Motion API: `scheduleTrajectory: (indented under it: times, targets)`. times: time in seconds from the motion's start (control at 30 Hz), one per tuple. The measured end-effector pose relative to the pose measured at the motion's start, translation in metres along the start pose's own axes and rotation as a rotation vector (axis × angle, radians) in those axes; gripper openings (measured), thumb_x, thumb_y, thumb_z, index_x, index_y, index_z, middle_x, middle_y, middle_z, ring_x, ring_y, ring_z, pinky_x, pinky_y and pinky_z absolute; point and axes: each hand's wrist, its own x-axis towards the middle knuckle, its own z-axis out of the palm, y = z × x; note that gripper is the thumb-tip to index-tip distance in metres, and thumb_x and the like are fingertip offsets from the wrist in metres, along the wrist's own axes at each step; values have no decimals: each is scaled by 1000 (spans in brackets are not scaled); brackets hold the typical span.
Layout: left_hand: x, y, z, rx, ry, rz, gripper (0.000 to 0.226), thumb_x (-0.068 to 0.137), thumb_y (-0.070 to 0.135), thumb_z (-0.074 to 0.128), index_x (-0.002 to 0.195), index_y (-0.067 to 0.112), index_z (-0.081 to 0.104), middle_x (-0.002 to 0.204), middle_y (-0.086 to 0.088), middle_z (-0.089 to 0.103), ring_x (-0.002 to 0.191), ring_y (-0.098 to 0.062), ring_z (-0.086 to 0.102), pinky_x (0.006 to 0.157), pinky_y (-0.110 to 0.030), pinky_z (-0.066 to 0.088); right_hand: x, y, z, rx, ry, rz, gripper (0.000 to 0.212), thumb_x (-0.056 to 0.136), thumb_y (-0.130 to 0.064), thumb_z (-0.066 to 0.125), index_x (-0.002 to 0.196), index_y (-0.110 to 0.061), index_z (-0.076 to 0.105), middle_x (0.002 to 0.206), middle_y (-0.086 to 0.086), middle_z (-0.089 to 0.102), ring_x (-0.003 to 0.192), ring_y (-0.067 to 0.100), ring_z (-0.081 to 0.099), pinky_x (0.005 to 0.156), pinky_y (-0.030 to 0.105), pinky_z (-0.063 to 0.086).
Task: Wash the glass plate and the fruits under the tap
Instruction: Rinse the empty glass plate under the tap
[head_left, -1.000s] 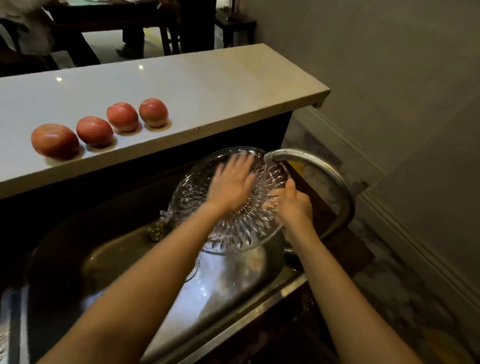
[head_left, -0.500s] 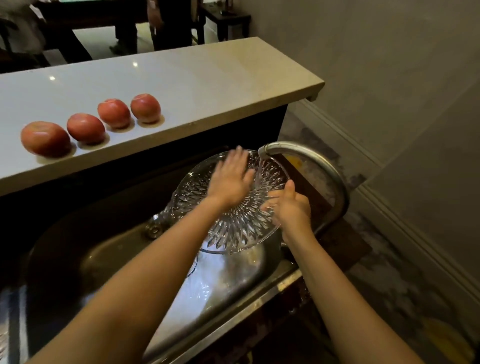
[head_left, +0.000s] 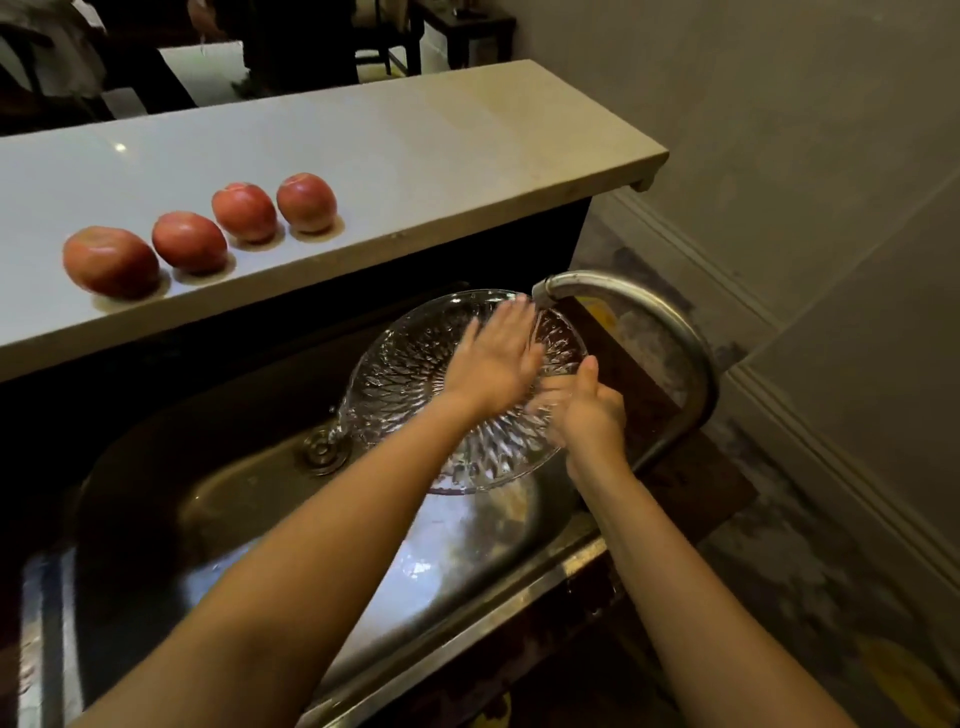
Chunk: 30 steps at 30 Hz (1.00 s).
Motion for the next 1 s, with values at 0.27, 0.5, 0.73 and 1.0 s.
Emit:
scheduleTrajectory:
  times: [0.27,0.5,0.73,1.0]
  targets:
    - [-86,-36,27,-95,-32,-82,57,96,49,7,143,26,-13,154,4,-19,144,-13,-15,117,-36,-11,8,-10,-12,-55,59,-47,57,98,-46,29,68,-15,66,59,6,67,54,18,58,66,38,49]
    - [-1,17,4,-26,54,49,59,97,46,19,149,21,8,159,0,9,146,-13,1,119,-39,-1,-2,-1,0,8,-13,7,55,97,-47,29,79,-15,70,74,9,70,65,19,64,59,32,51]
    - [-32,-63,-1,13,20,-222,57,97,49,10,149,25,4,159,3,-4,146,-14,-8,118,-42,-8,3,-7,-10,62,75,-63,59,99,-43,29,61,-16,65,45,4,64,32,11,49,37,20,37]
    - [-56,5,11,47,83,-37,60,93,56,11,147,34,3,156,10,-7,143,-8,-12,110,-41,-19,3,-8,0,-65,-13,33,58,97,-46,30,89,-4,70,81,15,69,62,22,60,62,35,50]
